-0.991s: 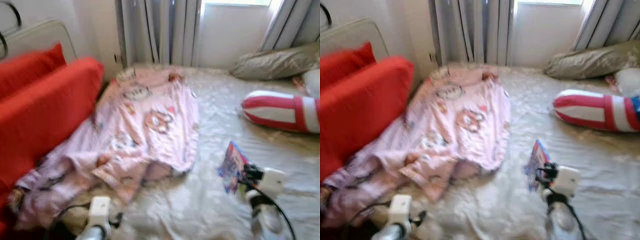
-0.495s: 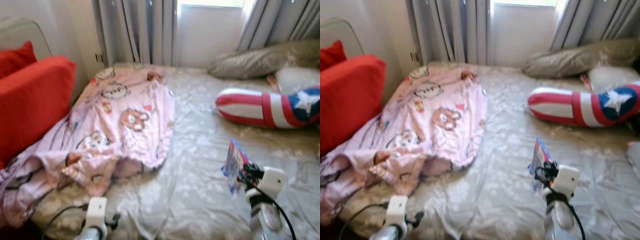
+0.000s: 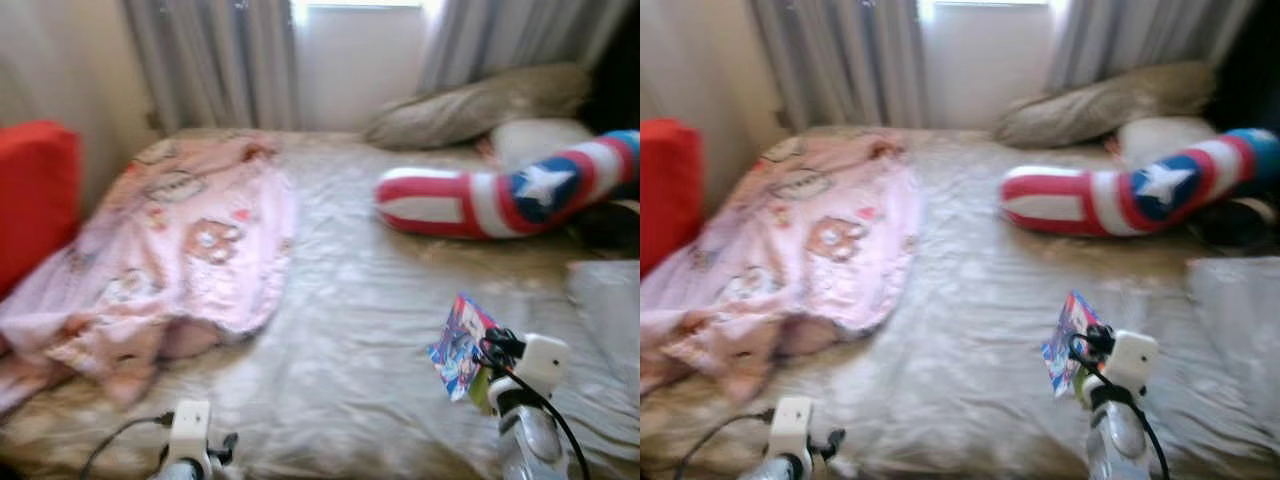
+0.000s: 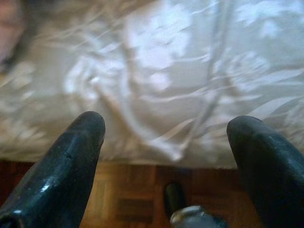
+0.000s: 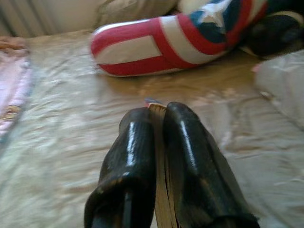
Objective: Clean up the room
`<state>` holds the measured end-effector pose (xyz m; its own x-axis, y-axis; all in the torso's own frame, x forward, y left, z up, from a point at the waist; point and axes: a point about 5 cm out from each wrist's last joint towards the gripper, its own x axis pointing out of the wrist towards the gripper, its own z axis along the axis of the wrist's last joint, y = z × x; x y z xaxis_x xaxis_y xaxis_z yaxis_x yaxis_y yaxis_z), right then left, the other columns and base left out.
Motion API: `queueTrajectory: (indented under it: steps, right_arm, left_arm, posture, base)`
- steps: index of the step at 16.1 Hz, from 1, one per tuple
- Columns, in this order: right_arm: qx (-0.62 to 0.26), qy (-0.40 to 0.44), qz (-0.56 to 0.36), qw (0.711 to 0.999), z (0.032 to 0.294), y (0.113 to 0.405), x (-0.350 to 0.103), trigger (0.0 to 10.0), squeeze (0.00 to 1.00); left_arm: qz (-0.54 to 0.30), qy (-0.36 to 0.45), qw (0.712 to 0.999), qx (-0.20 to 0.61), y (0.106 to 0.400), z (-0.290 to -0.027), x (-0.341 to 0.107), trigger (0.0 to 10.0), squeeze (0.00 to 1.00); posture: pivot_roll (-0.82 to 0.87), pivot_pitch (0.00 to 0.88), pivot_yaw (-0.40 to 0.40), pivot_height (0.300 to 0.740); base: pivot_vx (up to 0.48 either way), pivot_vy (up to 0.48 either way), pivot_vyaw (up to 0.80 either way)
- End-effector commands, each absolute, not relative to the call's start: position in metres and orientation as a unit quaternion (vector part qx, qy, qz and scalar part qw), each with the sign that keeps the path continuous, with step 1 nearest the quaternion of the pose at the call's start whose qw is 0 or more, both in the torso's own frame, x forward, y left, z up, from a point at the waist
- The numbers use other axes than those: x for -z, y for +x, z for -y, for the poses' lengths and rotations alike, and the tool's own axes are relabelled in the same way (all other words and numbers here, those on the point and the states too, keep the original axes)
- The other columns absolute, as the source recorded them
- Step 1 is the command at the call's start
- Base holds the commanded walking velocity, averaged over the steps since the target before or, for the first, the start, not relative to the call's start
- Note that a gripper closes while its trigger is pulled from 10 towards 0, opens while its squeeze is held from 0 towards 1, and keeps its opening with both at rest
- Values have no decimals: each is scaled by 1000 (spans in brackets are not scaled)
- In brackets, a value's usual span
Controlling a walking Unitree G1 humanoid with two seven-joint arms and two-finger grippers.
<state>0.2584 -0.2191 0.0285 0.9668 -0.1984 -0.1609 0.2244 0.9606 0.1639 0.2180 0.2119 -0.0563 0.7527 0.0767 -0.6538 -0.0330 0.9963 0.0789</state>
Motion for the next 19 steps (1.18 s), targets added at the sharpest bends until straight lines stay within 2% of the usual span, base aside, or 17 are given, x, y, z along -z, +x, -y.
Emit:
queueTrajectory:
  steps: [1,19]
  right_arm:
    - [111,88,-47,989,223,262,-37,10000,0]
    - [116,85,-45,989,224,262,-38,10000,0]
  left_arm:
    - [-358,29,933,-22,216,-207,59,10000,0]
    - [-360,27,932,-20,215,-206,60,10000,0]
  posture:
    - [-31,0,-16,740]
    - [-35,0,-14,740]
  base:
    - [0,-334,0]
    - [0,-332,0]
